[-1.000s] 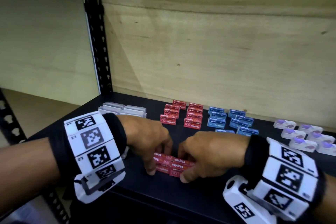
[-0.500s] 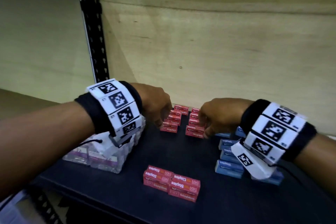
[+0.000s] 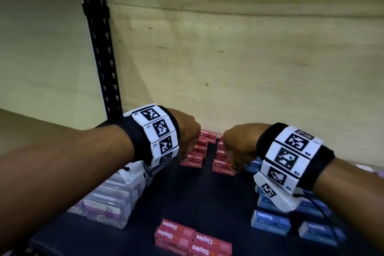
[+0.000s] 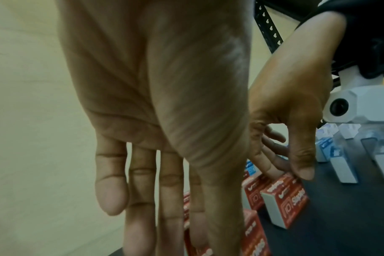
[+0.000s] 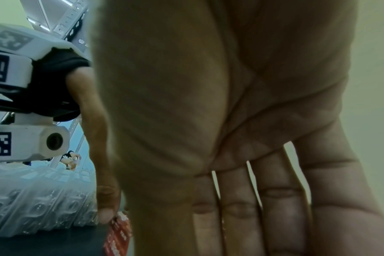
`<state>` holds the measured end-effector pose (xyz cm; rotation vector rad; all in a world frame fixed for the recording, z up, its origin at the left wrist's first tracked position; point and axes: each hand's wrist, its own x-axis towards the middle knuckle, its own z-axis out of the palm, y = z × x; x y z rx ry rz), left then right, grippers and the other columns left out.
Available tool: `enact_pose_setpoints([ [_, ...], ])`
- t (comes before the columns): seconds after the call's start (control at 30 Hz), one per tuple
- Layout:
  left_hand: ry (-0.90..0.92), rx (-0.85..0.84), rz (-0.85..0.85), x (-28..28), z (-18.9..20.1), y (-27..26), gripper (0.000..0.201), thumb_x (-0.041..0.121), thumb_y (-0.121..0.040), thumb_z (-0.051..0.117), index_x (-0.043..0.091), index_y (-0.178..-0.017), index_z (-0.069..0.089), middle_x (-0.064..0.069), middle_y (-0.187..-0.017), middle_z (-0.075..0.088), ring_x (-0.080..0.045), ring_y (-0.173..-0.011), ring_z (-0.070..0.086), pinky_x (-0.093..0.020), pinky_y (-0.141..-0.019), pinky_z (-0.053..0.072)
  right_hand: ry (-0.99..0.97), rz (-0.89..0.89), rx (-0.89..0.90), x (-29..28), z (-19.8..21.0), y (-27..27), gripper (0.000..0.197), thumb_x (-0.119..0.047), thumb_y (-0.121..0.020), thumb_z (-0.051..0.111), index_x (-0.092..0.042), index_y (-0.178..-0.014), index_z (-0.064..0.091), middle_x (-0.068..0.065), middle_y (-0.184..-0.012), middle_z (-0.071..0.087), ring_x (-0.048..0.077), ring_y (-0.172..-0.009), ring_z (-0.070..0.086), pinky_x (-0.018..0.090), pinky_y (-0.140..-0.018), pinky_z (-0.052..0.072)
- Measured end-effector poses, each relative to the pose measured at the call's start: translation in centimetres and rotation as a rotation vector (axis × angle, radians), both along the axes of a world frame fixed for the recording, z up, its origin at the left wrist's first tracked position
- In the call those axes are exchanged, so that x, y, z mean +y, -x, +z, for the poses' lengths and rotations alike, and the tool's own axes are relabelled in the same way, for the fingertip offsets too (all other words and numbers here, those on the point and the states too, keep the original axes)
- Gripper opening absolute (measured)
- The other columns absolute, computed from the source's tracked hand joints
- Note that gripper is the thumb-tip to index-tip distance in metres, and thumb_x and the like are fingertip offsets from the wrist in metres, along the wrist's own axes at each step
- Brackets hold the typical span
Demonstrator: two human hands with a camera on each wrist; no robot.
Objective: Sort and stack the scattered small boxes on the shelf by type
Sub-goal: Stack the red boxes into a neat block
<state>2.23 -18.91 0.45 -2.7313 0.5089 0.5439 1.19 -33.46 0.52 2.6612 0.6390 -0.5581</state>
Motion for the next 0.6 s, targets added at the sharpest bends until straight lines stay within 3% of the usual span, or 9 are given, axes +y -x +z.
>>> enact_pose_setpoints([
  [0.07, -0.042, -0.003, -0.019, -0.5, -0.3, 0.1, 0.031, 0.027, -0.084, 0.076, 0.018, -0.113, 0.068, 0.004, -0.095, 0.061, -0.013, -0.083, 0.054, -0.023, -0.063, 0.04, 0.012, 0.01, -0.024, 0.2, -0.2, 0.0, 0.025, -0.019, -0.084, 0.074, -0.009, -0.107, 0.07, 0.001, -0.09, 0.063, 0.02, -0.085, 0.061, 0.028, -0.073, 0.048],
  [0.17, -0.087, -0.037, -0.03, -1.0, -0.6, 0.5, 0.033, 0.025, -0.085, 0.076, 0.017, -0.115, 0.066, 0.003, -0.095, 0.057, -0.016, -0.081, 0.052, -0.027, -0.067, 0.039, 0.035, 0.027, -0.044, 0.4, -0.3, 0.2, 0.023, -0.021, -0.085, 0.075, -0.009, -0.103, 0.067, 0.001, -0.082, 0.06, 0.02, -0.078, 0.058, 0.028, -0.066, 0.046],
  [0.27, -0.064, -0.061, -0.032, -0.9, -0.2, 1.0, 0.029, 0.026, -0.084, 0.076, 0.017, -0.111, 0.068, 0.003, -0.091, 0.059, -0.017, -0.077, 0.053, -0.027, -0.064, 0.041, 0.018, 0.032, -0.06, 0.2, 0.0, 0.7, 0.02, -0.021, -0.085, 0.075, -0.009, -0.1, 0.068, -0.002, -0.073, 0.055, 0.018, -0.07, 0.056, 0.026, -0.057, 0.043],
  [0.4, 0.013, -0.04, -0.03, -0.2, 0.3, 2.1, 0.021, 0.025, -0.084, 0.076, 0.02, -0.103, 0.07, 0.012, -0.076, 0.054, -0.012, -0.076, 0.054, -0.023, -0.057, 0.04, -0.033, 0.028, -0.032, -0.2, 0.7, 2.0, 0.024, -0.024, -0.085, 0.075, -0.011, -0.105, 0.072, -0.001, -0.087, 0.069, 0.018, -0.08, 0.063, 0.025, -0.064, 0.047],
  [0.5, 0.036, -0.032, -0.051, 0.5, 0.3, 3.4, 0.022, 0.028, -0.083, 0.077, 0.02, -0.103, 0.071, 0.012, -0.082, 0.06, -0.01, -0.075, 0.057, -0.02, -0.053, 0.039, -0.02, 0.058, -0.023, -0.3, 0.9, 3.6, 0.021, -0.024, -0.086, 0.072, -0.015, -0.106, 0.075, 0.0, -0.1, 0.074, 0.017, -0.084, 0.065, 0.022, -0.063, 0.045],
  [0.6, 0.041, -0.011, -0.083, 0.9, 0.2, 5.3, 0.013, 0.028, -0.082, 0.077, 0.021, -0.092, 0.072, 0.015, -0.071, 0.059, -0.006, -0.067, 0.056, -0.019, -0.053, 0.04, -0.039, 0.079, -0.013, -0.3, 0.8, 5.3, 0.02, -0.026, -0.086, 0.072, -0.016, -0.103, 0.075, -0.001, -0.098, 0.074, 0.015, -0.079, 0.063, 0.02, -0.058, 0.043],
])
